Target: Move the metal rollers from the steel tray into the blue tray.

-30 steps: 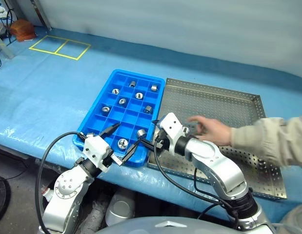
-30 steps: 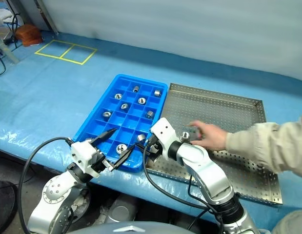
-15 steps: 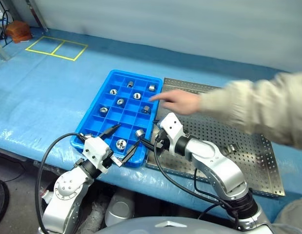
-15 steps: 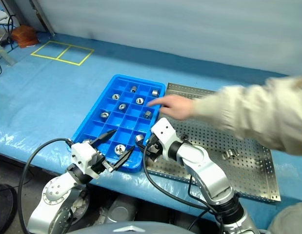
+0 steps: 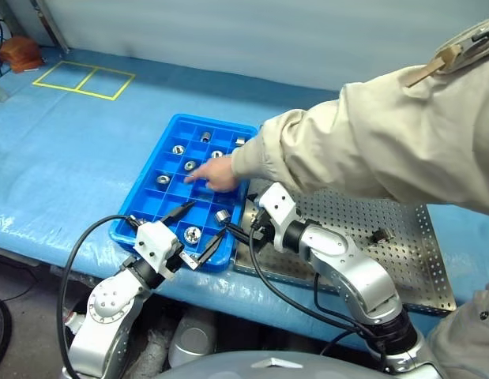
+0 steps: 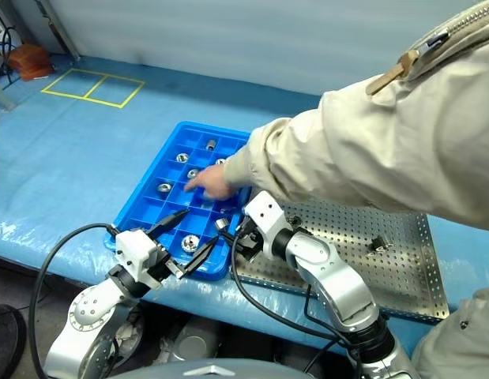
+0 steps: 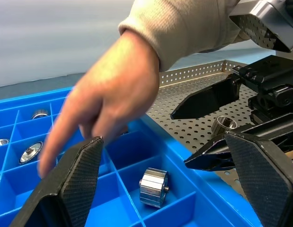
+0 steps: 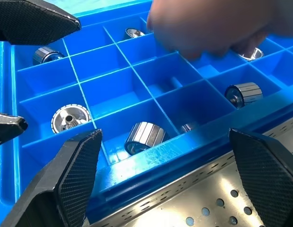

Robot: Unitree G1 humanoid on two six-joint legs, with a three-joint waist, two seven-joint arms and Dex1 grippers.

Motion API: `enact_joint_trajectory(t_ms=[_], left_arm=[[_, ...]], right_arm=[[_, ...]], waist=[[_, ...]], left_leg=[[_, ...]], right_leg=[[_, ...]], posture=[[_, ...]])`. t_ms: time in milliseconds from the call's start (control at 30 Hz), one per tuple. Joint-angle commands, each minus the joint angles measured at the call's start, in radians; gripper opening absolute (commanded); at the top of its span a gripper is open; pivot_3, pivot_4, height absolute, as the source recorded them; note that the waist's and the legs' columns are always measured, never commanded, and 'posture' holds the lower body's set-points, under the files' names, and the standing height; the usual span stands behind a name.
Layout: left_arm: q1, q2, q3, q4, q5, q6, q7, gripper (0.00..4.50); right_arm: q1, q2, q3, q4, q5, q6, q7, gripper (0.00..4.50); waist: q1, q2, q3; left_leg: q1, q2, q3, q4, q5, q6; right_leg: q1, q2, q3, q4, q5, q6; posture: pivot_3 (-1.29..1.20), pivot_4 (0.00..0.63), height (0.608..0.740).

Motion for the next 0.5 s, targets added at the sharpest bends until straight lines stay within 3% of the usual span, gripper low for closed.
enact_joint_trajectory(t_ms=[33, 500], left_arm=[[-0.009, 0.009, -0.008, -0.029, -0.016, -0.001, -0.014, 4.5], [-0.031, 0.01, -0.012, -0.026, -0.016, 0.014, -0.028, 4.5]], right_arm=[[-0.001, 0.002, -0.014, -0.049, 0.006, -0.016, -0.004, 4.49], [0.002, 0.002, -0.014, -0.05, 0.005, -0.019, -0.012, 4.49]], waist=[[-0.003, 0.0, 0.0], [-0.032, 0.0, 0.0]], left_leg=[[0.0, 0.0, 0.0, 0.0, 0.0, 0.0], [0.0, 0.0, 0.0, 0.0, 0.0, 0.0]], right_leg=[[0.0, 0.0, 0.0, 0.0, 0.0, 0.0], [0.0, 0.0, 0.0, 0.0, 0.0, 0.0]], posture=[[0.37, 0.15, 0.74], [0.36, 0.15, 0.74]])
